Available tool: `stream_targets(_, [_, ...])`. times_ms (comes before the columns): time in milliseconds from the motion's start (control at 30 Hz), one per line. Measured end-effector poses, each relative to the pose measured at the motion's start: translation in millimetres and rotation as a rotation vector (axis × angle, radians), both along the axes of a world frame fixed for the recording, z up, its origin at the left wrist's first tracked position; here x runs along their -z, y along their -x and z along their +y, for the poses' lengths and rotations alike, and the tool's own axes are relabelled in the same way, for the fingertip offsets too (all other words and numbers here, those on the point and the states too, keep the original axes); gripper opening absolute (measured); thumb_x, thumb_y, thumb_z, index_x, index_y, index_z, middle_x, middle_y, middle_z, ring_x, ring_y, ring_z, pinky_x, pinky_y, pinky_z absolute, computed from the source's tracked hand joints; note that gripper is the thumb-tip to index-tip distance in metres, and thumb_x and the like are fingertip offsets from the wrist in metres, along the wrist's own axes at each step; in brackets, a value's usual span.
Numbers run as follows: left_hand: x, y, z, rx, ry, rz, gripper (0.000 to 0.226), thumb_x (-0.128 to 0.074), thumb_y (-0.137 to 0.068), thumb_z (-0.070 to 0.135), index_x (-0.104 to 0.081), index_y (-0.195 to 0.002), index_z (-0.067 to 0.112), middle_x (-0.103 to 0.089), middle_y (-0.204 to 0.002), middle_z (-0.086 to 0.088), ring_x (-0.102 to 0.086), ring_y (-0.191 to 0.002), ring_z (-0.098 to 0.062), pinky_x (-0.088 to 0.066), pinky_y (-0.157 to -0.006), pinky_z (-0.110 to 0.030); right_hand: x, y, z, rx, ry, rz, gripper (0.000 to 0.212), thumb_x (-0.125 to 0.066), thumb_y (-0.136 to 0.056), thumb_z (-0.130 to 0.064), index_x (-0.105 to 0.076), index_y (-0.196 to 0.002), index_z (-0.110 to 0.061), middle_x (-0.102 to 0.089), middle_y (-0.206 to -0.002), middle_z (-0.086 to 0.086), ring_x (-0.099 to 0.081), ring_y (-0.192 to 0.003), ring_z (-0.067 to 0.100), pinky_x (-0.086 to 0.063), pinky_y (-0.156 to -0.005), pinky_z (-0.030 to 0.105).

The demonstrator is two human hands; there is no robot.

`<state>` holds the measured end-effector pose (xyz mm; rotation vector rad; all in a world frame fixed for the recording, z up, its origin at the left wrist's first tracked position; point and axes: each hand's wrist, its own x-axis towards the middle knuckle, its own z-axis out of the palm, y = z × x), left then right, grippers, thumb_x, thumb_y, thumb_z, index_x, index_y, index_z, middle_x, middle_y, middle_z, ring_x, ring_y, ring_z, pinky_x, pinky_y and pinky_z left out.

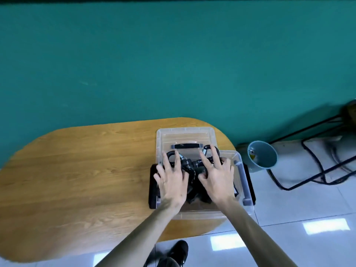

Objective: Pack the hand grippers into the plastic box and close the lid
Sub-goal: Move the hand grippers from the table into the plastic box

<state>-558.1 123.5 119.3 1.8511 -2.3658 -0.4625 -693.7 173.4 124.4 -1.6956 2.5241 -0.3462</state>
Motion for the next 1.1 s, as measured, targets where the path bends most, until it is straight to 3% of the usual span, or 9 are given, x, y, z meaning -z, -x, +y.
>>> stream_targets(100, [9.5,16.1,8.2,0.033,-0.020,-0.007,0.072,-0.055,-0.096,0.036,-0.018,-0.158,0.025,-0.011,-0.164,-0.020,-0.030,-0.113,-0.034,-0.035,-0.089,-0.046,13.9,15.3,16.5,0.051,-0.053,-0.035,0.075,-0.070,-0.066,-0.019,-0.055,-0.138,-0.032,-0.036,-0.159,0.004,-0.045,-0.086,0.035,-0.045,-0.074,0.046])
stream_targets(367, [41.4,30.9,16.6,0.077,-0.079,-0.122,0.069,-0.048,-0.099,0.037,-0.014,-0.159,0.027,-0.002,-0.165,-0.019,-0.036,-0.113,-0.032,-0.032,-0.086,-0.042,45.1,37.5,33.9,0.109,-0.114,-0.092,0.073,-0.070,-0.063,-0.018,-0.058,-0.134,-0.030,-0.041,-0.156,0.005,-0.050,-0.083,0.037,-0.045,-0.070,0.045])
stream_targets(667, [66.5,40.3,11.9,0.085,-0.106,-0.182,0.068,-0.047,-0.099,0.035,-0.014,-0.158,0.025,0.000,-0.164,-0.022,-0.037,-0.111,-0.031,-0.036,-0.086,-0.042,69.8,50.3,23.6,0.079,-0.254,-0.086,0.069,-0.062,-0.075,-0.022,-0.049,-0.142,-0.030,-0.026,-0.163,0.005,-0.047,-0.098,0.039,-0.043,-0.084,0.049])
stream_targets(1100, [67.4,43.9,12.1,0.121,-0.110,-0.233,0.067,-0.043,-0.099,0.033,-0.013,-0.158,0.023,0.007,-0.163,-0.026,-0.035,-0.106,-0.028,-0.034,-0.083,-0.041,79.2,53.2,20.0,0.028,-0.295,-0.076,0.066,-0.056,-0.084,-0.029,-0.041,-0.148,-0.031,-0.019,-0.165,0.006,-0.045,-0.098,0.037,-0.048,-0.084,0.046])
